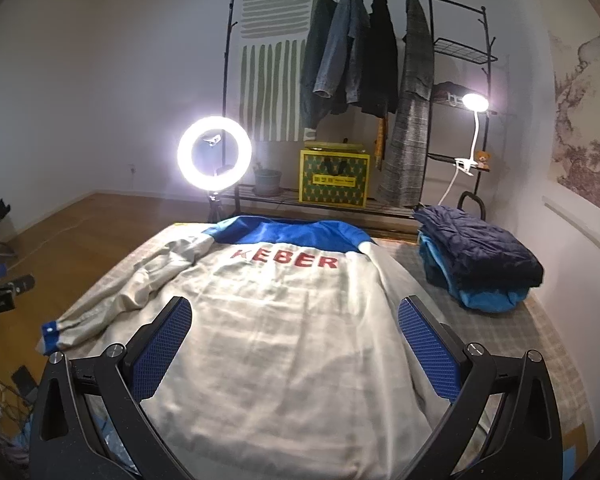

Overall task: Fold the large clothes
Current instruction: 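Reach the left tool to the jacket's side edge and pinch it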

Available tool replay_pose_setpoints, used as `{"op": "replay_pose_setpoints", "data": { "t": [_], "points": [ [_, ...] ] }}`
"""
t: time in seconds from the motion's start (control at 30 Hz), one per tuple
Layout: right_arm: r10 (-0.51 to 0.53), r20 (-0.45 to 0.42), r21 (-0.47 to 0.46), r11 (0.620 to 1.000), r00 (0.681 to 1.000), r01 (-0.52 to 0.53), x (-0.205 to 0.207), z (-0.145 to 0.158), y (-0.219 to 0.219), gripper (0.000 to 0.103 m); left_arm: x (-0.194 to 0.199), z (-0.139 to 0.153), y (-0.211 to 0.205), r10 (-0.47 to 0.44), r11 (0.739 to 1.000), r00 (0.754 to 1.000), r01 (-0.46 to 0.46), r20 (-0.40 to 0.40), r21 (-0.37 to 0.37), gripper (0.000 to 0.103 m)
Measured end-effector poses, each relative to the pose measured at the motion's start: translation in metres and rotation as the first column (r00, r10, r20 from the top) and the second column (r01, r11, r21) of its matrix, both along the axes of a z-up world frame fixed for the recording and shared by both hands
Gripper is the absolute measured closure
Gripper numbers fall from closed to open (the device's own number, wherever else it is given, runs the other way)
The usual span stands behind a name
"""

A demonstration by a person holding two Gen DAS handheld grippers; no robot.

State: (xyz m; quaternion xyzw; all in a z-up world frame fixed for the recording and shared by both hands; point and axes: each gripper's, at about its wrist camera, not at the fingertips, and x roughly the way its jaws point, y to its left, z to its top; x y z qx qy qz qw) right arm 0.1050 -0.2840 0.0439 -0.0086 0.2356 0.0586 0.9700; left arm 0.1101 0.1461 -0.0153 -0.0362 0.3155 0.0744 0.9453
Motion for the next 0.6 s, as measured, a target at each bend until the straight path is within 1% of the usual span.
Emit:
{"op": "replay_pose_setpoints", "data": {
  "t": [0.1, 0.17, 0.23, 0.3, 0.37, 0.43, 0.5, 0.6],
  "points": [
    [0.013, -0.010, 0.002, 1.000, 1.000, -0.013, 0.017, -0.002, 0.008, 0.000, 0.016, -0.019, 0.023, 0.009, 0.999, 0.998, -0.011, -0.066, -0.033, 0.007],
    [0.019, -0.011, -0.006, 1.000, 1.000, -0.019, 0.030, -0.006, 0.015, 0.000, 0.028, -0.034, 0.038, 0.028, 0.998, 0.994, -0.034, -0.108, -0.051, 0.007],
    [0.023, -0.013, -0.004, 1.000, 1.000, -0.023, 0.041, -0.011, 0.019, 0.000, 0.040, -0.051, 0.055, 0.043, 0.993, 0.987, -0.059, -0.155, -0.102, 0.007],
    [0.020, -0.018, -0.005, 1.000, 1.000, -0.020, 0.056, -0.020, 0.022, 0.000, 0.051, -0.064, 0.071, 0.058, 0.985, 0.979, -0.088, -0.197, -0.148, 0.007],
    [0.034, -0.028, -0.007, 0.999, 0.999, -0.034, 0.071, -0.033, 0.025, 0.000, 0.061, -0.075, 0.082, 0.057, 0.981, 0.973, -0.096, -0.222, -0.168, 0.007],
    [0.061, -0.061, -0.006, 0.998, 0.996, -0.061, 0.081, -0.045, 0.026, 0.000, 0.070, -0.085, 0.093, 0.068, 0.979, 0.968, -0.112, -0.243, -0.172, 0.007],
    [0.104, -0.100, 0.018, 0.995, 0.990, -0.102, 0.090, -0.054, 0.024, 0.000, 0.080, -0.100, 0.111, 0.098, 0.966, 0.956, -0.158, -0.278, -0.203, 0.007],
    [0.119, -0.145, 0.067, 0.992, 0.982, -0.110, 0.097, -0.061, 0.020, 0.000, 0.090, -0.120, 0.134, 0.114, 0.949, 0.938, -0.200, -0.327, -0.243, 0.007]
  ]
}}
